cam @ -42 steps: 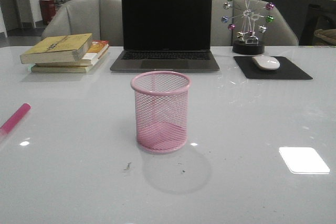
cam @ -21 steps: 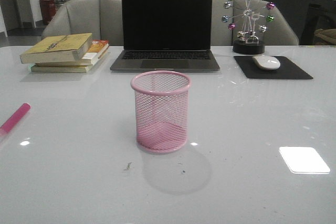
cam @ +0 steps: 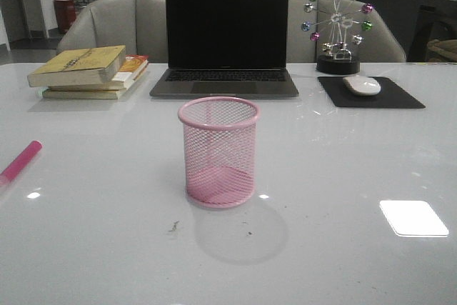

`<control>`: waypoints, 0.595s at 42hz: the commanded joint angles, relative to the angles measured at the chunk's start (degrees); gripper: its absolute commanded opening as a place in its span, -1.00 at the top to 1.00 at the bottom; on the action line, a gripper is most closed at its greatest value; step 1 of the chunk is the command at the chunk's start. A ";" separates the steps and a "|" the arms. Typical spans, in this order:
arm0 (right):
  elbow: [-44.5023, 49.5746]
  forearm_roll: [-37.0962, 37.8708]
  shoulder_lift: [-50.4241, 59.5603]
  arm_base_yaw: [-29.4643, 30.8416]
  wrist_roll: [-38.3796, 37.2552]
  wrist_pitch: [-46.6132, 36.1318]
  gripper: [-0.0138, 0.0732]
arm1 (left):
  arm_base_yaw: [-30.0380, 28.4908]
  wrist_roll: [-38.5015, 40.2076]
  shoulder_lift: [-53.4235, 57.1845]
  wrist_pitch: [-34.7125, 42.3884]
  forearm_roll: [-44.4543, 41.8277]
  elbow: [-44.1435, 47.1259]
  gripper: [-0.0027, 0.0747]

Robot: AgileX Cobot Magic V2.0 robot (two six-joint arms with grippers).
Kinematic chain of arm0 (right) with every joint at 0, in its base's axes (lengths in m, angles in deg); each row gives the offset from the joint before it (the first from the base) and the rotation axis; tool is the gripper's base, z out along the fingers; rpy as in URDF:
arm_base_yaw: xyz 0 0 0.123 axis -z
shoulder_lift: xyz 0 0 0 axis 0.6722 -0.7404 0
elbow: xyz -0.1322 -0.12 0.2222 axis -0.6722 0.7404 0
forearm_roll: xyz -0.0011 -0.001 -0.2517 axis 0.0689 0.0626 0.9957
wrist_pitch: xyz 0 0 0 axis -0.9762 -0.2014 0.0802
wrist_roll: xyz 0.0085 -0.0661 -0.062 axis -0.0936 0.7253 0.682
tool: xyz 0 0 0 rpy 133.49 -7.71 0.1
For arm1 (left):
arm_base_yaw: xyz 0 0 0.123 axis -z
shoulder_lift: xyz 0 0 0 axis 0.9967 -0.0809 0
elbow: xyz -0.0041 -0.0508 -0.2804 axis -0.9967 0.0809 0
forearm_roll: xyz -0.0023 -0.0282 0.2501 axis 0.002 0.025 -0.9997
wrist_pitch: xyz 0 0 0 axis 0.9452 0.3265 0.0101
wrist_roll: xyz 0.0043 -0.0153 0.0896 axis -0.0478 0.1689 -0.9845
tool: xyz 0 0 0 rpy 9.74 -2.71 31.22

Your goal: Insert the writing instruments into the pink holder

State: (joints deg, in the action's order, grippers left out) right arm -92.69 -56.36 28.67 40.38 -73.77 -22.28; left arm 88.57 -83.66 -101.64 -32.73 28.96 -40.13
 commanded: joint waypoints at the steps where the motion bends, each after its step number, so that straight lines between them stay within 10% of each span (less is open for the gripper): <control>1: -2.76 0.91 -4.93 0.42 0.63 0.81 0.55 | 0.41 0.30 -5.12 -1.29 0.81 -3.22 0.68; 25: -2.69 0.77 -27.64 0.42 -1.10 22.21 0.43 | 0.41 0.30 -23.47 -14.42 2.11 -2.03 0.63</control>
State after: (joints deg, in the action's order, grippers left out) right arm -93.51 -56.36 3.28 40.38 -74.05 2.11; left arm 88.57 -83.66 -123.06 -50.77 30.51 -40.50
